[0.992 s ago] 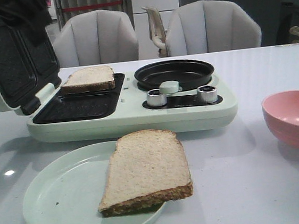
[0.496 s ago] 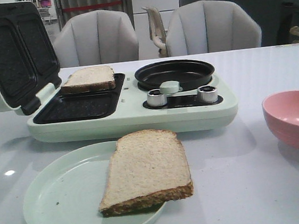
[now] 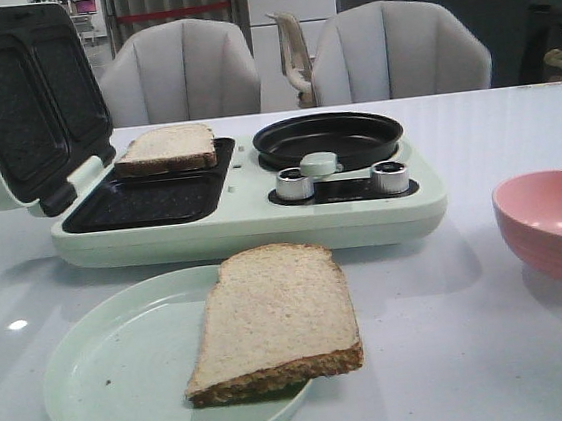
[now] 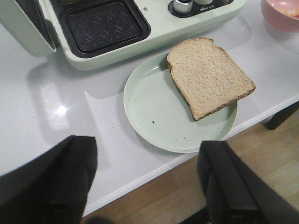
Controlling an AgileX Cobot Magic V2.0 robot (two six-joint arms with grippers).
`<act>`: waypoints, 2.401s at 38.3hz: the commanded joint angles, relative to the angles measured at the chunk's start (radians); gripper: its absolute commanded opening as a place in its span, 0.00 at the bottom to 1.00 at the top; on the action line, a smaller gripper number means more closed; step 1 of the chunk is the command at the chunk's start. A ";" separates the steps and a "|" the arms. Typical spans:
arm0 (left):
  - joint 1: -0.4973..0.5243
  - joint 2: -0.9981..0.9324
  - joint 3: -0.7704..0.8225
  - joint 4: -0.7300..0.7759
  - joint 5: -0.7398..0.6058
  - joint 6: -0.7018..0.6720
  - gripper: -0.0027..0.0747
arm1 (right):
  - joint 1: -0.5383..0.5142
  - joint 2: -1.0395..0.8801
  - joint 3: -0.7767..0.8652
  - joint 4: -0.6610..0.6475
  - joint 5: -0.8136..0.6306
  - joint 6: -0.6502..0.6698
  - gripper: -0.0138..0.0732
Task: Make breakfast with bread and shrimp
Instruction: 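Raise the left gripper away from the sandwich maker, then grasp the remaining bread slice on the plate with the right gripper, then carry the bread over and lay it on the near waffle plate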
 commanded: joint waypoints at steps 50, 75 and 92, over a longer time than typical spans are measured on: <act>-0.006 -0.002 -0.025 0.041 -0.092 0.001 0.69 | 0.333 0.680 -0.449 0.185 -0.093 -0.090 0.25; -0.006 -0.002 -0.025 0.041 -0.092 0.001 0.69 | 0.385 0.590 -0.542 0.233 -0.447 -0.090 0.24; -0.006 -0.002 -0.025 0.041 -0.094 0.001 0.69 | 0.425 0.905 -0.927 0.292 -0.390 -0.090 0.24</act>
